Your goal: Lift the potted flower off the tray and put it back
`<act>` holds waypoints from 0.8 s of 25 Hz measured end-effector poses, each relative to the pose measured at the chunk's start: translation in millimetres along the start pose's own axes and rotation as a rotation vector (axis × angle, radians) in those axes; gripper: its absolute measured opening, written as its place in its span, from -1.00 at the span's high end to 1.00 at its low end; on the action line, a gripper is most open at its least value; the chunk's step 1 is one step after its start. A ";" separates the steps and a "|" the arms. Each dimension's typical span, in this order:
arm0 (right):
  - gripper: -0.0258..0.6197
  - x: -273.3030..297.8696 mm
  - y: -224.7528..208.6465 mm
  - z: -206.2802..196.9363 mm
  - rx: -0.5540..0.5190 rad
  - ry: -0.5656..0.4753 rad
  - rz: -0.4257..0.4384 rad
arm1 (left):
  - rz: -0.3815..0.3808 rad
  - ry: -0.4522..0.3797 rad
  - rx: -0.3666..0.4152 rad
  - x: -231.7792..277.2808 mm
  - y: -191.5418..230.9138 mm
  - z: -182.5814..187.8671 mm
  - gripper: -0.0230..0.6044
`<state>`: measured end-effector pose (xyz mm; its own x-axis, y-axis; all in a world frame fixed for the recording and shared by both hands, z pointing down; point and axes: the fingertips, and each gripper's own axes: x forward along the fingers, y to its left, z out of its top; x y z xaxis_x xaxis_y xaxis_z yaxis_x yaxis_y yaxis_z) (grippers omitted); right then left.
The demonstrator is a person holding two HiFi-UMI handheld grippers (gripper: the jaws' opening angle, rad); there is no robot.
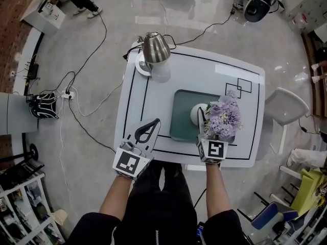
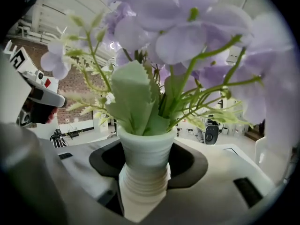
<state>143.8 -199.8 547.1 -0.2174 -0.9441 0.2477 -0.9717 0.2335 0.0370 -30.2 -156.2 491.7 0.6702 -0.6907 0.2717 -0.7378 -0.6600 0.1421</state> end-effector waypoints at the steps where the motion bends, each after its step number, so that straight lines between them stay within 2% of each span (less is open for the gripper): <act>1: 0.18 -1.6 0.7 -1.0 -0.005 -0.011 0.003 | -0.002 0.005 -0.001 0.5 -0.9 -2.0 0.91; 6: 0.18 -5.9 1.3 -3.7 -0.020 -0.033 0.003 | -0.002 0.022 0.010 2.3 -1.8 -8.9 0.91; 10: 0.17 -6.0 4.3 -5.4 0.004 -0.036 0.046 | 0.002 0.033 0.019 2.6 -1.0 -8.8 0.91; 15: 0.02 -13.5 6.8 -7.8 0.028 -0.040 0.073 | -0.009 0.018 0.020 0.3 -2.6 -9.8 0.91; 17: 0.00 -21.5 8.0 -8.2 0.027 -0.029 0.061 | -0.007 0.021 0.014 -0.7 -3.4 -10.5 0.91; 20: 0.00 -44.9 1.3 -7.7 0.101 -0.030 0.018 | -0.009 0.015 0.003 0.1 -8.1 -8.0 0.91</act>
<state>153.0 -155.3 543.4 -0.2359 -0.9468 0.2188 -0.9717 0.2269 -0.0657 -24.9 -148.6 498.2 0.6756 -0.6800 0.2850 -0.7313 -0.6673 0.1414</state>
